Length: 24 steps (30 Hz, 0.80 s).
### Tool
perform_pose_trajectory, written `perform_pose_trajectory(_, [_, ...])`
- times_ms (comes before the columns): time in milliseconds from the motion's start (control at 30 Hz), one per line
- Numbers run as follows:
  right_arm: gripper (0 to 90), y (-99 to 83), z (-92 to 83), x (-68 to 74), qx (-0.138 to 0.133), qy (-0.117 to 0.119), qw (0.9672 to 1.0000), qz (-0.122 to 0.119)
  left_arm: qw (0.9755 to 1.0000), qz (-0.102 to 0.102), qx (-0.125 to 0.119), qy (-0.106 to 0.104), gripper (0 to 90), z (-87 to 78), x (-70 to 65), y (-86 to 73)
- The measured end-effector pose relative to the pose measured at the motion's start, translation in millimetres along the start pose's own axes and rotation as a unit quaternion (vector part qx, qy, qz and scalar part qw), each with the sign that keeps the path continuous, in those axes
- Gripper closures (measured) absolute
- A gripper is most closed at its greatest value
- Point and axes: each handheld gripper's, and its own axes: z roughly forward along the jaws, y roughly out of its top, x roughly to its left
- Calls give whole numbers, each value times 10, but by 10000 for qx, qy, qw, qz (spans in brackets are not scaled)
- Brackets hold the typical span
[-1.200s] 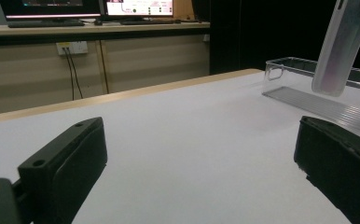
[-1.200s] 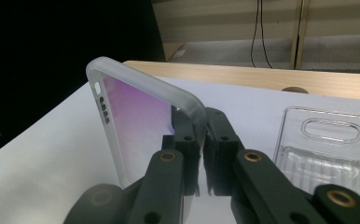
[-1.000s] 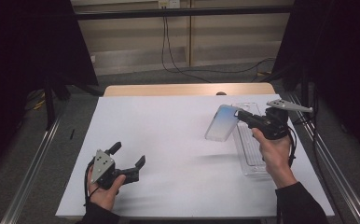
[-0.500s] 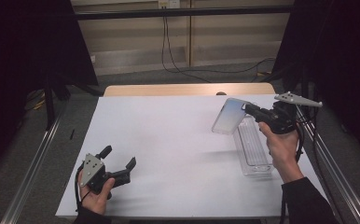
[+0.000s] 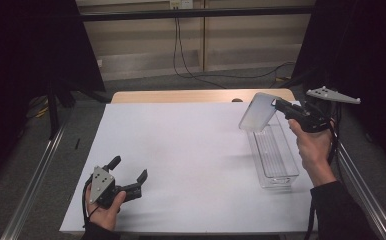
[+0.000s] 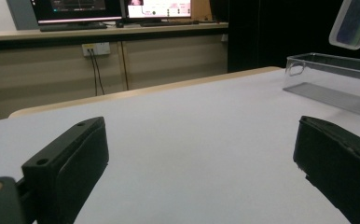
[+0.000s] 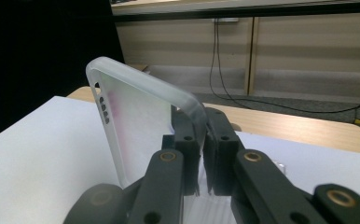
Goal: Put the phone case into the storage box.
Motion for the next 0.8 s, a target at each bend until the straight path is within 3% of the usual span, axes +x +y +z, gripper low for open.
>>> perform_pose_trajectory(333, [849, 37, 27, -193, 0, -231, 9997, -11, 10000, -23, -29, 19, 26, -12, 15, -3])
perform_pose_trajectory(800, [849, 22, 186, -346, -50, -544, 9980, -308, 10000, -60, -25, 21, 18, -14, 40, -10])
